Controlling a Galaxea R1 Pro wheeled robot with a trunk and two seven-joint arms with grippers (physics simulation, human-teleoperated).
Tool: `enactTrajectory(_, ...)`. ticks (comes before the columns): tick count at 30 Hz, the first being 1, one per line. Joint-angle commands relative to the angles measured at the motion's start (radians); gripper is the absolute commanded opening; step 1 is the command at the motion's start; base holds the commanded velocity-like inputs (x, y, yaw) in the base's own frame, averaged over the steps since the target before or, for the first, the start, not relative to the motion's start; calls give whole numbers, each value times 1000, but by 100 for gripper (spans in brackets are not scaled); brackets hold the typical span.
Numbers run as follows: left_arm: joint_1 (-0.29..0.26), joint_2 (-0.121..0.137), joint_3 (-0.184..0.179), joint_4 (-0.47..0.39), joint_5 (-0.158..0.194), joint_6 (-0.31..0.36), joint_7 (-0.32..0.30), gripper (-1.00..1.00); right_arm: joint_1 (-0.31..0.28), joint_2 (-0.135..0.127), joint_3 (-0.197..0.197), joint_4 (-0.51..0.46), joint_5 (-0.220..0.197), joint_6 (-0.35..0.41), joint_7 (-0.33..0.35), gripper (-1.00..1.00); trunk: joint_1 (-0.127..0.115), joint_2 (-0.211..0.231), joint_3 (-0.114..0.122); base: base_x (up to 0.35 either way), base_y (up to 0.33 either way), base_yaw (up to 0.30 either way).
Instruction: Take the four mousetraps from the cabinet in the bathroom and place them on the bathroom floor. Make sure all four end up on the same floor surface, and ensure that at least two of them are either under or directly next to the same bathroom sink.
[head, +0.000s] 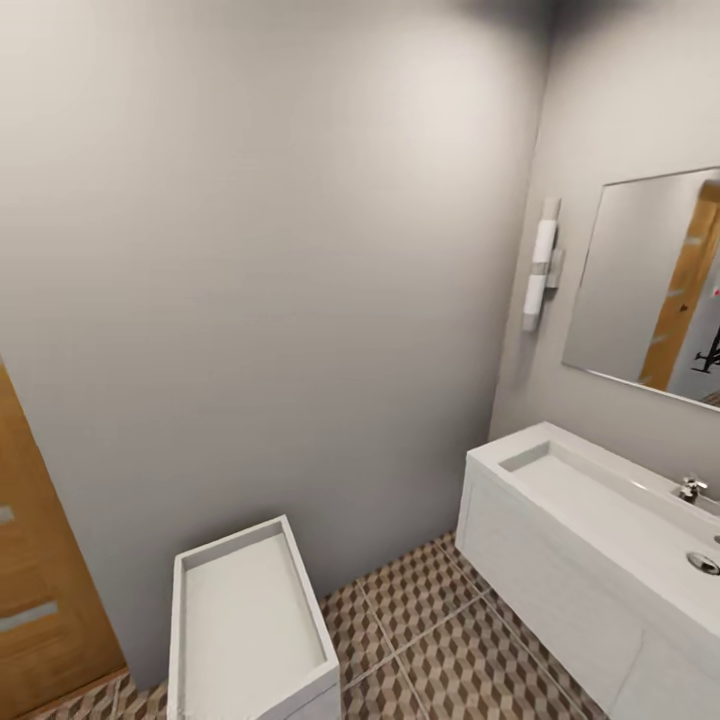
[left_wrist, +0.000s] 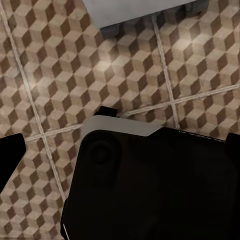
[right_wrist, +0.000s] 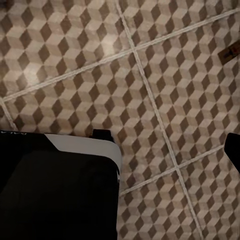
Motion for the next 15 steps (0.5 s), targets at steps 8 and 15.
enactTrajectory(8,0,0,-8,1,9,-3,3,100,-1,0,7,3,-6,-4,-2,100,0,-1,0,0,0,295)
enactTrajectory(15,0,0,-8,1,9,-4,3,100,-2,0,7,3,-6,-4,-2,100,0,-1,0,0,0,295)
